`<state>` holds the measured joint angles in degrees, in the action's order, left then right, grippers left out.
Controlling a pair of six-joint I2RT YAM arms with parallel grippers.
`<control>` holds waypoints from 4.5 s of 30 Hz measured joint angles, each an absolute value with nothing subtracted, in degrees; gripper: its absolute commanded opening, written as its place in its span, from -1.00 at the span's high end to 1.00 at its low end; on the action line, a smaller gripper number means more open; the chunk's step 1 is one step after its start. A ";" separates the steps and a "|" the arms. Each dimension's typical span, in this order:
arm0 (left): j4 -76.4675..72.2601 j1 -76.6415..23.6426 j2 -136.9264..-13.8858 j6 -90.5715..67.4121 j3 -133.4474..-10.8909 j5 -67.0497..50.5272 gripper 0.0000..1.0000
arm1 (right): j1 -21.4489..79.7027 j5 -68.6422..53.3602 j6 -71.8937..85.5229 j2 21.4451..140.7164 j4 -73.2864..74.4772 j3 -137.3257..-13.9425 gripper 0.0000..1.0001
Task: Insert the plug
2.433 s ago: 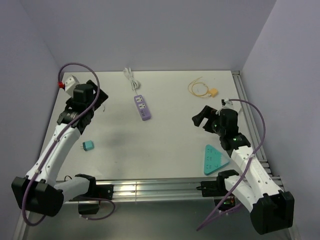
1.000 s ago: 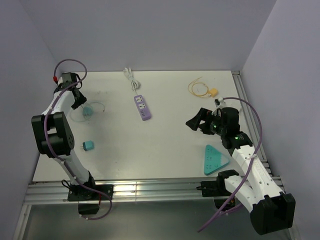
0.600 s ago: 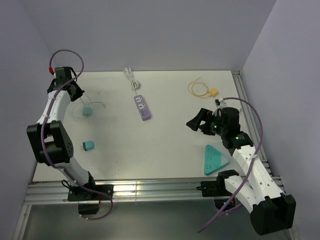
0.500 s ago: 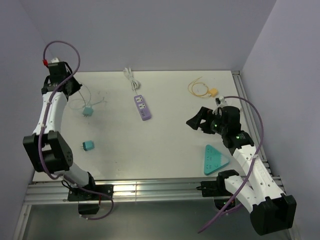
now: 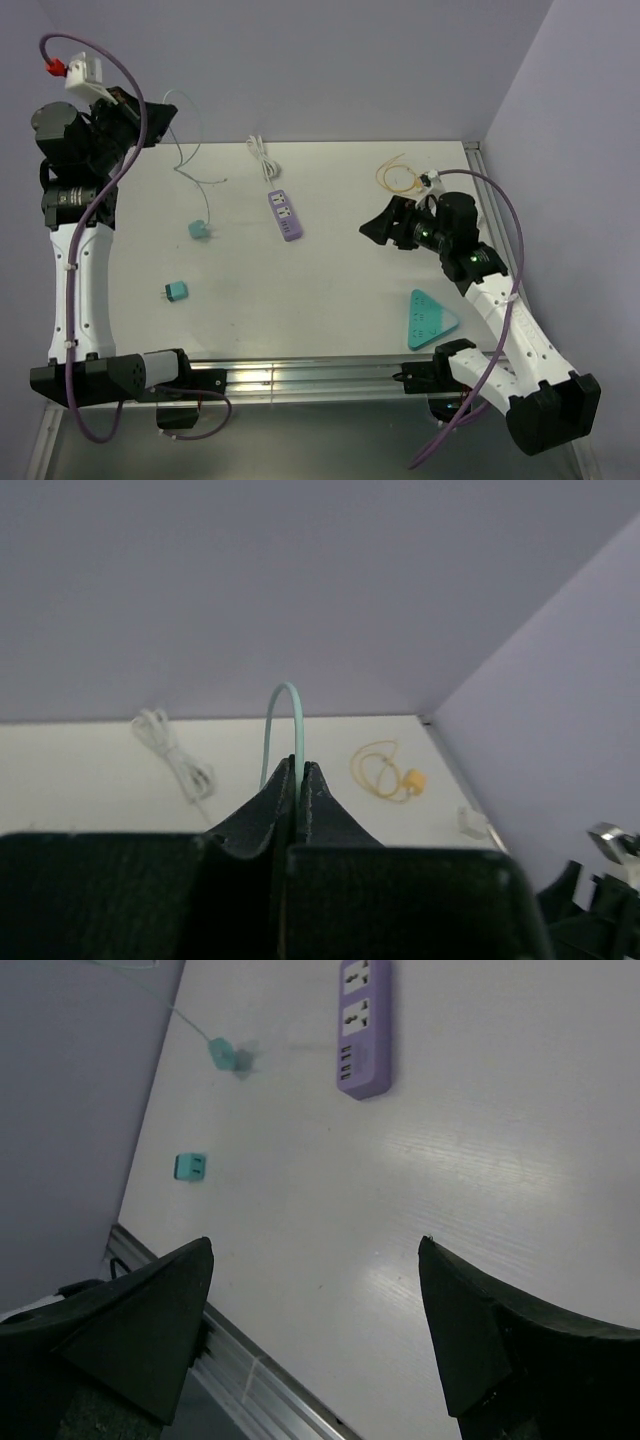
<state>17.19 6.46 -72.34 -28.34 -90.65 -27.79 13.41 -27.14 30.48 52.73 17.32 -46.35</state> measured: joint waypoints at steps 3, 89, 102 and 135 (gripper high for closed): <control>11.66 6.44 -70.54 -31.53 -91.35 -32.64 0.99 | 15.70 -27.88 30.33 54.96 16.53 -48.69 -0.78; -18.26 -22.09 -66.26 -60.38 -96.99 -33.98 0.99 | 63.90 2.87 21.82 76.31 8.43 -57.76 -0.66; -18.11 -24.05 -67.05 -60.53 -97.30 -33.10 0.99 | 66.26 13.28 20.10 82.63 7.79 -58.28 -0.66; -16.45 -25.69 -67.72 -59.68 -98.17 -33.10 0.99 | 66.57 15.20 9.87 89.76 -3.03 -57.32 -0.49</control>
<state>-16.45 -25.69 -67.72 -59.68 -98.17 -33.10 66.57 15.20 9.87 89.76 -3.03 -57.32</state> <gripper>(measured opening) 0.022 0.749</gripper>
